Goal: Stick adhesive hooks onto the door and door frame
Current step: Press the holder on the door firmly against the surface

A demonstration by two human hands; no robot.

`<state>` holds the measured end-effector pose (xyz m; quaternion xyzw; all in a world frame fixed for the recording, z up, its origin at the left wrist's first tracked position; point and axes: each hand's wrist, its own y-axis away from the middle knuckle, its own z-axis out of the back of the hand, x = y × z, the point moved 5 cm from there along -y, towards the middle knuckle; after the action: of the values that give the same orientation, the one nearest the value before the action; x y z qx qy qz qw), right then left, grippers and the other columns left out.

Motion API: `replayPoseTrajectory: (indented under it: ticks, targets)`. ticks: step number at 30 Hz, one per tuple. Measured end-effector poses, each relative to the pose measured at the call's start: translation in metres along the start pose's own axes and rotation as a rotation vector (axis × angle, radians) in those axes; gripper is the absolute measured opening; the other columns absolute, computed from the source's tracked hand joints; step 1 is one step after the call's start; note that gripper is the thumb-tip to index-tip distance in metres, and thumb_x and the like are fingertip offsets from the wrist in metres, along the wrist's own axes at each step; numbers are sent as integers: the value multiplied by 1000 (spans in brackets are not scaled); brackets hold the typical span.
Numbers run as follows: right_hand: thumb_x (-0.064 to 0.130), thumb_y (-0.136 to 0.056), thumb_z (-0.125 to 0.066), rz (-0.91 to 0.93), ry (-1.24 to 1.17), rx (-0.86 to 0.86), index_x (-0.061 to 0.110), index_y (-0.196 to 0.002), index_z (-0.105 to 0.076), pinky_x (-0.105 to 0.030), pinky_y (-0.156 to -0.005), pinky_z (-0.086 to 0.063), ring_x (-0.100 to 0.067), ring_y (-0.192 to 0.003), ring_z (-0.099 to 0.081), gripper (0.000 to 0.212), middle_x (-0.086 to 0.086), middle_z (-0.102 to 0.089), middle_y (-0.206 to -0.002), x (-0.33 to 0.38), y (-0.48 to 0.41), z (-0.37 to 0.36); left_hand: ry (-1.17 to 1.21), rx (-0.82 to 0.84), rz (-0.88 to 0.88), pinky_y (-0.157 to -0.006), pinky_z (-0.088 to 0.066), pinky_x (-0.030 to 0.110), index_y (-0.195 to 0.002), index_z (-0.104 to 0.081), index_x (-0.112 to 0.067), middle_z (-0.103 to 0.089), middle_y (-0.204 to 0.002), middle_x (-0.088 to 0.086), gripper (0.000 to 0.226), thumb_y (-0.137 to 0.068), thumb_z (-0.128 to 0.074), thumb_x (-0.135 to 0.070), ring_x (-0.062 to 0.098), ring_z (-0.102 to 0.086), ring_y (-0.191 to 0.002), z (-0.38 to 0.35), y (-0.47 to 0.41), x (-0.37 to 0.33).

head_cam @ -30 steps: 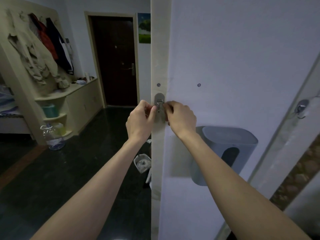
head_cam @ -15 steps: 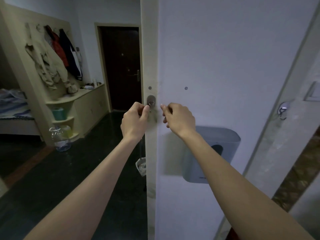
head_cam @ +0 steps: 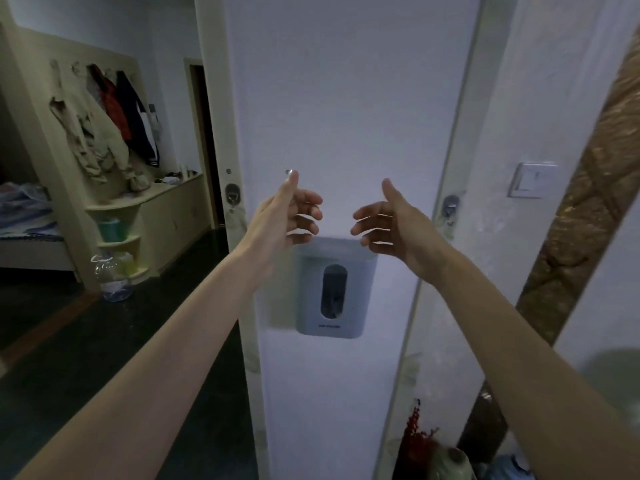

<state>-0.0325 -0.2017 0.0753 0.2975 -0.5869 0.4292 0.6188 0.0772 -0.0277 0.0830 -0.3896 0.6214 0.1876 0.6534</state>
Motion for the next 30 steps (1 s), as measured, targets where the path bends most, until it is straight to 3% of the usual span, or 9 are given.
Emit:
replayPoseTrajectory:
  ticks: [5, 14, 17, 19, 21, 23, 26, 28, 30]
  targets:
    - [74, -101, -27, 31, -135, 111, 12, -95, -73, -29, -69, -53, -18, -72, -70, 77, -8, -77, -89, 26, 26, 39, 39, 114, 3, -71, -49, 31, -96, -68, -17, -68, -81, -1, 64, -106, -28, -65, 14, -62, -69, -26, 19, -29]
    - [77, -100, -19, 212, -164, 252, 12, -82, -69, -30, -66, -53, -21, -70, -66, 84, -12, -72, -84, 101, 51, 41, -7, 259, -113, -68, -50, 31, -94, -68, -15, -68, -82, 3, 83, -102, -11, -73, 17, -62, -71, -41, 32, -93]
    - [73, -102, -22, 256, -6, 151, 11, -89, -70, -31, -70, -54, -21, -74, -71, 79, -12, -76, -86, 111, 48, 33, -193, 148, -215, -65, -54, 27, -97, -69, -12, -72, -82, 4, 73, -107, -18, -64, 16, -66, -70, -38, 27, -101]
    - [67, -105, -26, 245, 127, 66, 12, -95, -72, -29, -73, -57, -19, -77, -75, 72, -7, -79, -88, 102, 42, 23, -302, 70, -247, -64, -53, 27, -100, -69, -9, -73, -84, 5, 56, -113, -30, -47, 16, -67, -68, -37, 20, -90]
    - [57, -109, -34, 225, 283, 2, 14, -101, -73, -29, -77, -58, -15, -81, -78, 59, -2, -81, -89, 84, 32, 14, -543, 11, -284, -73, -54, 32, -107, -70, -9, -76, -95, 4, 35, -113, -41, -27, 18, -70, -79, -32, 5, -60]
    - [48, -110, -44, 187, 340, -22, 12, -105, -73, -31, -80, -59, -17, -85, -78, 47, -3, -82, -93, 59, 20, 6, -882, 12, -268, -92, -57, 39, -122, -69, -17, -75, -118, 1, 24, -108, -49, -18, 20, -71, -104, -28, -14, -18]
    - [35, -108, -54, 156, 454, -53, 10, -110, -72, -34, -84, -60, -22, -96, -76, 31, -4, -81, -99, 20, -5, 0, -1280, 136, -137, -109, -52, 47, -148, -55, -24, -59, -151, 3, 48, -100, -60, -20, 26, -57, -136, -30, -34, 36]
    - [30, -105, -58, 156, 621, -79, 13, -115, -74, -39, -92, -60, -23, -103, -74, 25, -3, -80, -108, -3, -24, -2, -1429, 197, -92, -111, -48, 46, -151, -50, -19, -55, -155, 6, 55, -98, -62, -26, 30, -53, -140, -32, -44, 62]
    - [27, -102, -60, 145, 798, -69, 15, -125, -72, -41, -100, -56, -26, -114, -70, 29, -6, -75, -125, -24, -39, -5, -1494, 168, -70, -107, -46, 44, -144, -54, -16, -61, -146, 9, 50, -98, -63, -33, 34, -58, -132, -29, -52, 81]
